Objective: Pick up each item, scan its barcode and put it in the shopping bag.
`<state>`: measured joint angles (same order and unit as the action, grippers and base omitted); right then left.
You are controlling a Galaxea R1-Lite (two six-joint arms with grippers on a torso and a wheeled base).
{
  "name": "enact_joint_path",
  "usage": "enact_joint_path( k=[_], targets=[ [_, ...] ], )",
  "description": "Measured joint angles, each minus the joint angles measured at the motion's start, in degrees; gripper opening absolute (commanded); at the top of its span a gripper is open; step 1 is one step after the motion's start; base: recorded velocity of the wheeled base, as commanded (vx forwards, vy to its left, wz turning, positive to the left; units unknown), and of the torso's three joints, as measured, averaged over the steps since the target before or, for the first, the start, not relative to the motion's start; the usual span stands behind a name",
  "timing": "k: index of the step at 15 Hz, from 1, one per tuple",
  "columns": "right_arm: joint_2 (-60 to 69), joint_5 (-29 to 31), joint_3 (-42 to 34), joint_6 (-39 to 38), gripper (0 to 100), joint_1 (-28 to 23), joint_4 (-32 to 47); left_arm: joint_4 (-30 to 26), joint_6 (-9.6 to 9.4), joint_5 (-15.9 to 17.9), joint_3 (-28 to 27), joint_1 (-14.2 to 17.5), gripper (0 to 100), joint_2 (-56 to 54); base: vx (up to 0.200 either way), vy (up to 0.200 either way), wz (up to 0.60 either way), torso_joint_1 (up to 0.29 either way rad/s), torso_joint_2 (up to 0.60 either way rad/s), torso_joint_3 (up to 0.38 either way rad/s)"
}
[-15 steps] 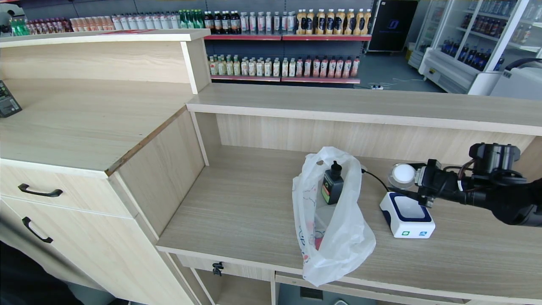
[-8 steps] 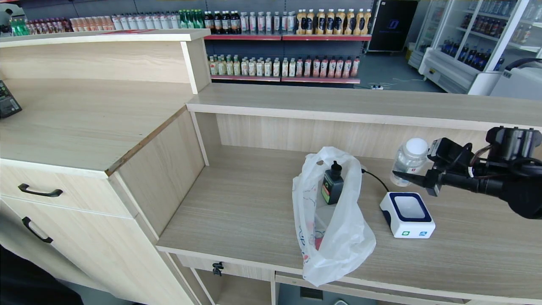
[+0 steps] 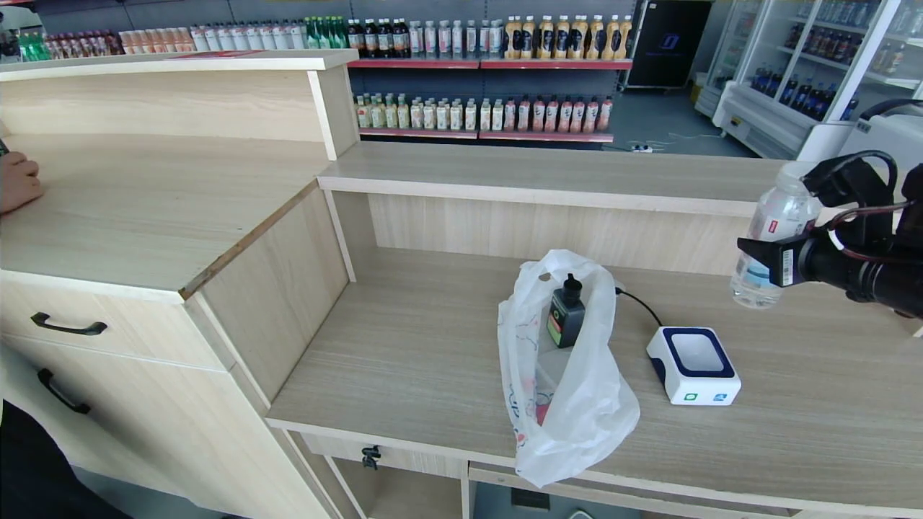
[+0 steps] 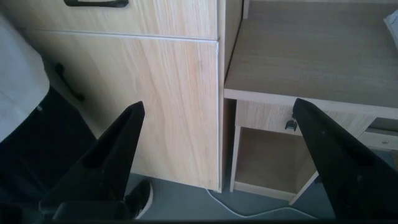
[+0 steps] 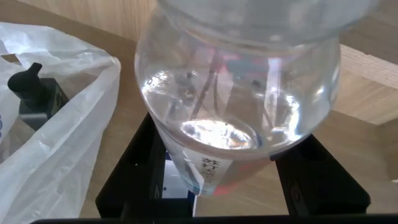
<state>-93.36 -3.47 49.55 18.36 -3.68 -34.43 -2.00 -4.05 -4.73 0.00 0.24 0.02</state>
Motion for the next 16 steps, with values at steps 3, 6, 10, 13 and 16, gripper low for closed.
enact_joint_path(
  k=[3,6,10,13,16],
  targets=[
    [1.71,5.74,-0.90,-0.20,0,3.13,-0.02,-0.02,0.02,0.00,0.00,0.00,100,0.00,0.000,0.000,0.00,0.000,0.00,0.000],
    [2.84,6.07,-1.90,0.35,0,4.64,-0.11,0.00,0.00,0.02,0.00,0.00,100,0.00,0.000,0.000,0.00,0.000,0.00,0.000],
    [4.13,6.07,-3.69,1.89,0,5.96,-0.61,0.00,0.02,0.00,0.00,0.00,100,0.00,0.000,0.000,0.00,0.000,0.00,0.000],
    [4.96,6.03,-4.08,1.91,0,6.62,-0.71,-0.02,0.00,0.00,0.00,0.00,100,0.00,0.000,0.000,0.00,0.000,0.00,0.000],
    [5.62,5.57,-4.60,1.38,0,7.31,-0.72,0.00,0.00,0.00,0.00,0.00,100,0.00,0.000,0.000,0.20,-0.001,0.00,0.002]
  ],
)
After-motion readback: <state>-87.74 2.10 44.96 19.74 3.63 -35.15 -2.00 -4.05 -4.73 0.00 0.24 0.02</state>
